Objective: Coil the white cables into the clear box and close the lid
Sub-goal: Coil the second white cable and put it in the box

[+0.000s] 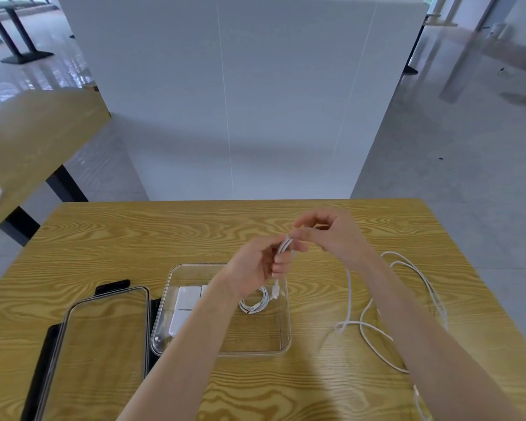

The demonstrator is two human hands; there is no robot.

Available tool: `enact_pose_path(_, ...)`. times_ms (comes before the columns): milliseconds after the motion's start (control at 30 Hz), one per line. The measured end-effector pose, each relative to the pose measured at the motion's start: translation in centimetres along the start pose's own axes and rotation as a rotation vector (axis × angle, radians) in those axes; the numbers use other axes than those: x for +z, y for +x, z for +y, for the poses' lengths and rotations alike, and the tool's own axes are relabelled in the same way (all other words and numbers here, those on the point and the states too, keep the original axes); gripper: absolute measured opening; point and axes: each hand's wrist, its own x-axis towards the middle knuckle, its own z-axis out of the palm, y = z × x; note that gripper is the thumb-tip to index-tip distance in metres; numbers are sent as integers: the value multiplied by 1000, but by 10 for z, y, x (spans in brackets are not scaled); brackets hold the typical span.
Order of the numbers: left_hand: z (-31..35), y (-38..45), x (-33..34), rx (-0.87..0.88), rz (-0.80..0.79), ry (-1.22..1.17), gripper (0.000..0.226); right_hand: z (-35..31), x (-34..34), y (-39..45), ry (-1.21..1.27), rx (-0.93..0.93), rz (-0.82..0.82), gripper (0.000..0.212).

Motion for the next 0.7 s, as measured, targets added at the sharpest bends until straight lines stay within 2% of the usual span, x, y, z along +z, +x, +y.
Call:
enact_pose_path(67, 2, 1, -1, 1, -72, -259, 36, 10, 3, -3, 193, 60, 5, 5)
enact_pose_path(167, 0, 6, -1, 21, -160, -601, 35, 23, 16, -8, 300, 133, -1, 17)
enact_pose_path(233, 1, 13, -3, 61, -129, -835, 33, 29, 26, -12, 253, 215, -37, 23)
enact_pose_path(300, 4, 21, -9, 153, 2, -924, 35, 35, 36, -16, 140, 303, -106, 23)
enact_pose_path(400, 8, 30, -18, 267, 222, -876, 34, 37, 47, -24, -51, 353, -275, 21)
enact_pose_path(500, 7, 36, -30, 288, 343, -821, 29, 27, 56, -27, -308, 330, -396, 19)
enact_pose_path(567, 4, 39, -34, 294, 428, -681, 26, 18, 60, -26, -503, 276, -447, 20)
enact_pose_path(633, -2, 40, -36, 298, 496, -369, 25, 8, 62, -24, -599, 246, -468, 23)
enact_pose_path(700, -10, 35, -31, 294, 535, 117, 28, -3, 57, -21, -649, 179, -426, 23)
